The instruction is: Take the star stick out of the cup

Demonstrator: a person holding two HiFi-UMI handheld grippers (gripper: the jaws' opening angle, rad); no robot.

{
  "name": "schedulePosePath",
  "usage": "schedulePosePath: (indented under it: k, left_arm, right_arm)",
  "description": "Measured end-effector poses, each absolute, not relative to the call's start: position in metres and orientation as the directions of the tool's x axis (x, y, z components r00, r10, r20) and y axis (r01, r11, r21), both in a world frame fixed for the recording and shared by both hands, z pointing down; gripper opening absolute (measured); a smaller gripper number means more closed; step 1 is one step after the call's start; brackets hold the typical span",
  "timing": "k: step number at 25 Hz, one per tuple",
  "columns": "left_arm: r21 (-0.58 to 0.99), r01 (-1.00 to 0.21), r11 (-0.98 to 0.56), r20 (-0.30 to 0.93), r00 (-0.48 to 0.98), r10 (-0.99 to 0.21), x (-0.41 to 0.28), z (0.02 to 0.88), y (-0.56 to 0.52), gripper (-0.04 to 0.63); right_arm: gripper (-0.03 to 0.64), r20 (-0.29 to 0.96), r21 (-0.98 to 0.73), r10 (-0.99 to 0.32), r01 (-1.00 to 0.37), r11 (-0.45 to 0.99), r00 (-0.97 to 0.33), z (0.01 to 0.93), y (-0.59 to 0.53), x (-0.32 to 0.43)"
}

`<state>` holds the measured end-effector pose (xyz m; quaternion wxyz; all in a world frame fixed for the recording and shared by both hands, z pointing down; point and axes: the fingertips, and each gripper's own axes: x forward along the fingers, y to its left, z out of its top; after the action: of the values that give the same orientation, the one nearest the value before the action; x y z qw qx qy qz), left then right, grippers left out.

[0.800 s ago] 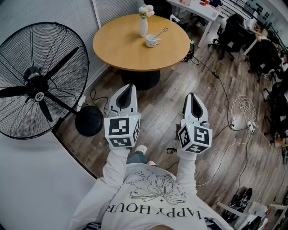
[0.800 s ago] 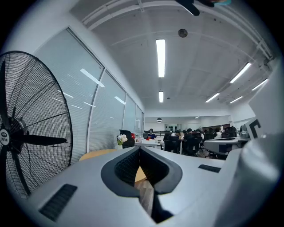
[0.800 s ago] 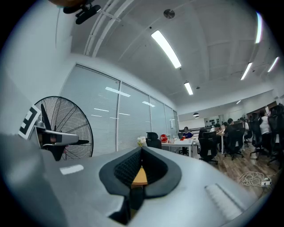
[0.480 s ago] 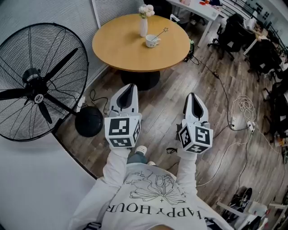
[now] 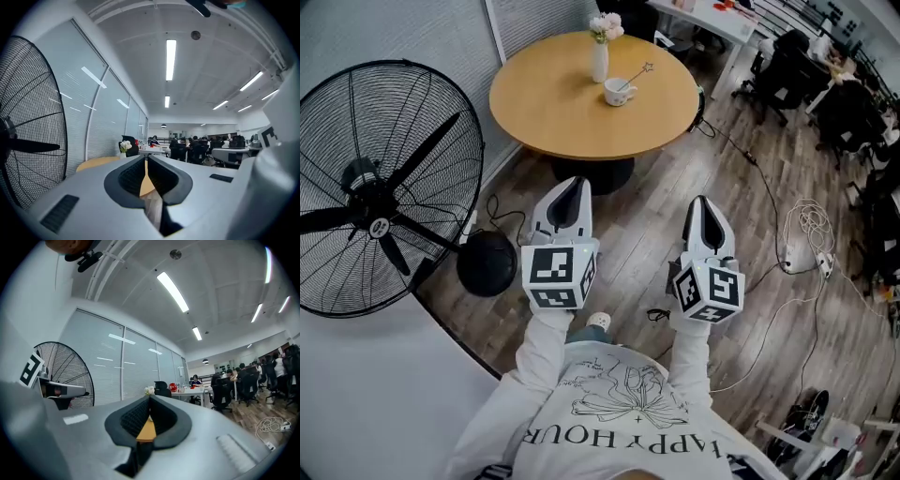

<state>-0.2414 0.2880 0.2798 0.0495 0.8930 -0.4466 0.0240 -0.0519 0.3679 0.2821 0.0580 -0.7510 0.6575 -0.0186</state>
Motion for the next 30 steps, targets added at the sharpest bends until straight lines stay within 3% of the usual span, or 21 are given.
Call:
schedulePosePath:
  k: [8,16,30]
  left_arm:
    - [0.074,-0.769,-0.635,0.098,0.639,-0.763,-0.239,0.291,0.253,0.008]
    - [0.087,-0.760,-0.643,0.115,0.649,-0.752,-0.232,0.305,0.238,0.055]
    - [0.068,-0.772,-0.632,0.156,0.634,-0.758,-0.172,0.323,0.185,0.069]
  right_arm:
    - [0.011,-0.031,-0.121,-0.986,-0.980,-0.160,0.165,0.296,0.342,-0.060]
    - [0.011,-0.001,-0.115,-0.986,-0.980,-0.163,0.164,0.311,0.329,-0.057]
    - [0.011,0.014,-0.139,-0.991,-0.981,-0.132,0.131,0.326,0.268,0.003]
